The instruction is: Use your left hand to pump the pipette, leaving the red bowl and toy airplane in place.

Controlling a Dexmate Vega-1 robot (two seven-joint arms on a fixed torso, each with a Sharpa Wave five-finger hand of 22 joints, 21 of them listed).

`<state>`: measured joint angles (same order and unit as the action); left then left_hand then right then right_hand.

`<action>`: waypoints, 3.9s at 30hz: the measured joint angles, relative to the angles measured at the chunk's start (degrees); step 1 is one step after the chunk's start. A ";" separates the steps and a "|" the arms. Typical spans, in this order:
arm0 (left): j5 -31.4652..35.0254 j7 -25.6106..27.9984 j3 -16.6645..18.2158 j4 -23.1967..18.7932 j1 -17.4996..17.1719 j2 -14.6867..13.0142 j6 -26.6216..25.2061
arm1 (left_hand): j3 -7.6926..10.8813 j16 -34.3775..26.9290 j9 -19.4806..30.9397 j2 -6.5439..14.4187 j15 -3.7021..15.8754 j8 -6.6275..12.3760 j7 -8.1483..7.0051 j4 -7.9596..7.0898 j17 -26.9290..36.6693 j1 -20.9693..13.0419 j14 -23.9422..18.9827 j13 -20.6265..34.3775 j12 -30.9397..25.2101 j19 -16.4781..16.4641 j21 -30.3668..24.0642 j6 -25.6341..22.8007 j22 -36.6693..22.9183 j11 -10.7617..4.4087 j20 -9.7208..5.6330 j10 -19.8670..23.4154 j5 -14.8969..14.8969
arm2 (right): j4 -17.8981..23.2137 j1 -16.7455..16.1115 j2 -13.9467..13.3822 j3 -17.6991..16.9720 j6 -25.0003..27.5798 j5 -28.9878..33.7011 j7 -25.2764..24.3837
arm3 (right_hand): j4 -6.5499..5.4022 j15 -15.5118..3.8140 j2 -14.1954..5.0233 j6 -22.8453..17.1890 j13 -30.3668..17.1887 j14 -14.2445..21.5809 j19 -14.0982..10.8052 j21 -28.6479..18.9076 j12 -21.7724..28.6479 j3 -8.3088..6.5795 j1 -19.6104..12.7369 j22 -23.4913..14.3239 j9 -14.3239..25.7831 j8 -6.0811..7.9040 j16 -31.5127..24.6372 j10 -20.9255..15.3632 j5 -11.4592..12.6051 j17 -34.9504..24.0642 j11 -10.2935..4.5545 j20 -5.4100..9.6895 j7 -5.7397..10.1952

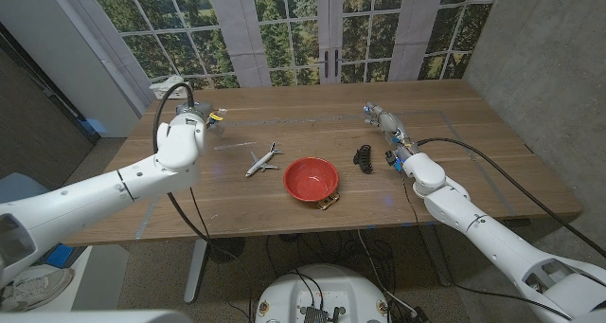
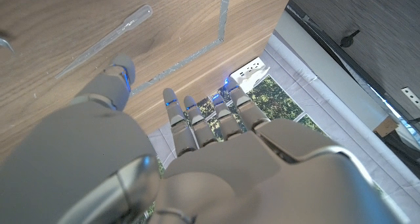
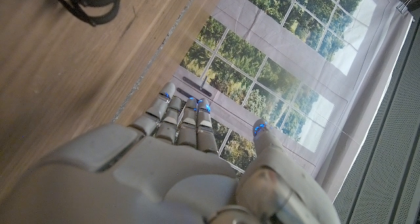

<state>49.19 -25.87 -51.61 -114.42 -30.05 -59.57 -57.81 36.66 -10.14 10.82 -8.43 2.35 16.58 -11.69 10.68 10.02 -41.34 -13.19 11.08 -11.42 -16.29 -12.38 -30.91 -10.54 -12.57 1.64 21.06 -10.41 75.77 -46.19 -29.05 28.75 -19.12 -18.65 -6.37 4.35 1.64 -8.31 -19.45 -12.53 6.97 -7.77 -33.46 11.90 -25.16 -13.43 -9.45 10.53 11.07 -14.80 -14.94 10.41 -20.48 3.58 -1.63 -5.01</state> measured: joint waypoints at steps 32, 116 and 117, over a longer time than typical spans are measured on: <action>10.88 -10.88 3.38 9.18 -0.19 6.96 8.91 | -2.71 -0.28 0.80 1.96 -0.30 2.93 -0.79 -0.66 -0.01 -4.07 0.30 0.26 0.00 0.52 0.32 -7.39 0.01 0.41 0.09 0.82 0.67 | -0.46 0.55 -0.01 0.35 0.91 0.10 0.29 | 0.00 0.00 -0.53 -0.83 0.00 0.00 -0.62 0.86 0.00 0.00 0.54 0.00 -0.01 0.00 0.00 -0.52 0.00 0.28 0.10 -0.21 -0.20; 9.29 -1.82 0.43 23.45 0.72 13.95 11.37 | -6.46 -0.73 0.73 7.50 -0.13 4.66 -0.86 -1.25 -0.03 -6.53 -1.39 0.52 -0.61 0.05 0.31 -15.75 0.02 0.11 0.05 4.50 0.44 | -2.63 2.49 0.44 0.98 2.20 0.09 0.80 | 0.24 0.00 -0.53 -2.97 -0.01 0.00 -1.64 3.17 0.00 0.24 0.53 0.00 -0.01 0.40 -0.27 -1.54 0.00 0.55 0.31 -0.42 0.31; 9.29 -1.82 0.31 23.49 0.77 13.95 11.37 | -6.46 -0.73 0.70 7.87 -0.04 4.67 -0.80 -1.25 -0.03 -6.50 -1.71 0.52 -0.74 -0.13 0.31 -16.43 0.02 0.09 -0.13 4.63 0.44 | -2.71 2.53 0.46 0.98 2.16 0.09 0.83 | 0.24 0.00 -0.53 -2.97 -0.01 0.00 -1.64 3.17 0.00 0.24 0.53 0.00 -0.01 0.40 -0.27 -1.54 0.00 0.55 0.31 -0.42 0.31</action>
<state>58.47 -27.69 -51.30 -90.93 -29.28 -45.62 -46.43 30.19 -10.87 11.52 -0.56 2.31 21.25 -12.50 9.44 9.99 -47.84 -14.90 11.60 -12.16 -16.43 -12.07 -47.34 -10.52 -12.48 1.51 25.69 -9.96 73.07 -43.66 -28.58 29.74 -16.96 -18.56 -5.54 4.59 1.64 -8.84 -22.41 -12.54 6.97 -9.42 -30.29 11.90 -24.91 -12.91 -9.45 10.52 11.48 -15.06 -16.49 10.41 -19.92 3.89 -2.05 -4.69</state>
